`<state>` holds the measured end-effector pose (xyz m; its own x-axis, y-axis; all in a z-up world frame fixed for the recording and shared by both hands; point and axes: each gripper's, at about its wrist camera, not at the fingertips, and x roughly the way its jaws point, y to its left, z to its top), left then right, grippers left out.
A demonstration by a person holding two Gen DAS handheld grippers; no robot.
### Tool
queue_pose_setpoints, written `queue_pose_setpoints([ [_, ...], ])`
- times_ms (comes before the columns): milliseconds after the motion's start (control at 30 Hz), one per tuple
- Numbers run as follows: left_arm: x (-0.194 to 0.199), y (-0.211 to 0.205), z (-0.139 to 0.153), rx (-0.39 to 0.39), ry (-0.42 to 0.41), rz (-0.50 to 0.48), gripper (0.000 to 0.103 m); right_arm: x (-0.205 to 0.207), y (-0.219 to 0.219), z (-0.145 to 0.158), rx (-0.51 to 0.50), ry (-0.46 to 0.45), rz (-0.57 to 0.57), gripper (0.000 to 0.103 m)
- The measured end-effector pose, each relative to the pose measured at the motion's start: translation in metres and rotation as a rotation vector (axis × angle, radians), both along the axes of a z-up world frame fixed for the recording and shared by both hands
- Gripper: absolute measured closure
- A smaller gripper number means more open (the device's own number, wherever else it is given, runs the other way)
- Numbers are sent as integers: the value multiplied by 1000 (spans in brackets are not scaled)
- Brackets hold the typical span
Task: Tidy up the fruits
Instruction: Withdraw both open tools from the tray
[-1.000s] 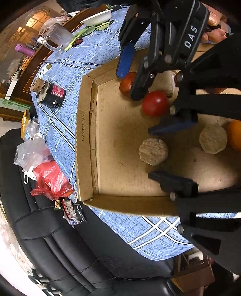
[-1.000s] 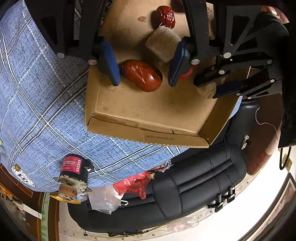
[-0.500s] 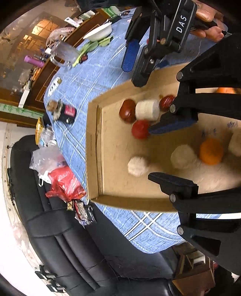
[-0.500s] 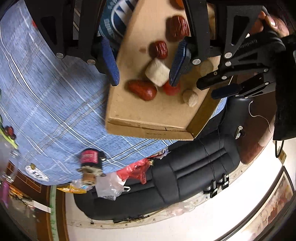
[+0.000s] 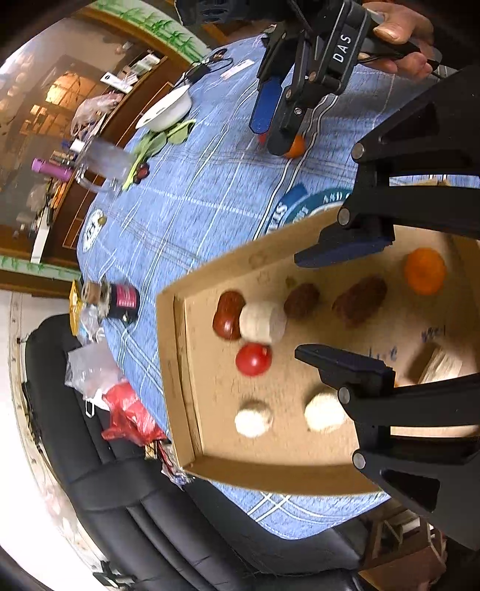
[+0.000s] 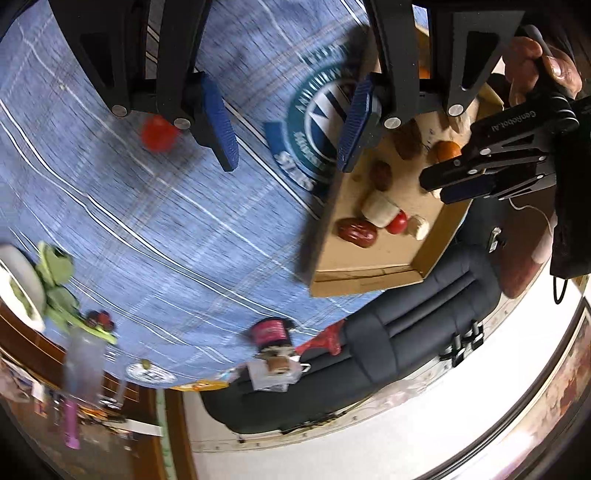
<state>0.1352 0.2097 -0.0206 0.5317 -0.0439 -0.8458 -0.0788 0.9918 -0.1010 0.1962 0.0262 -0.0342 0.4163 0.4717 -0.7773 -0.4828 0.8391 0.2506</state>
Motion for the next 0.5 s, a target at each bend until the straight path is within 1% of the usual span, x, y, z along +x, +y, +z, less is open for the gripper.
queue_pose_setpoints([
  [300,-8,-34,5,-19,-10,-63,62,-13,-41,0,-19,-10,-59,46],
  [500,-6,-66,3,-26,-1,-124,62,-9,-66,-9,-33,7,-99,46],
])
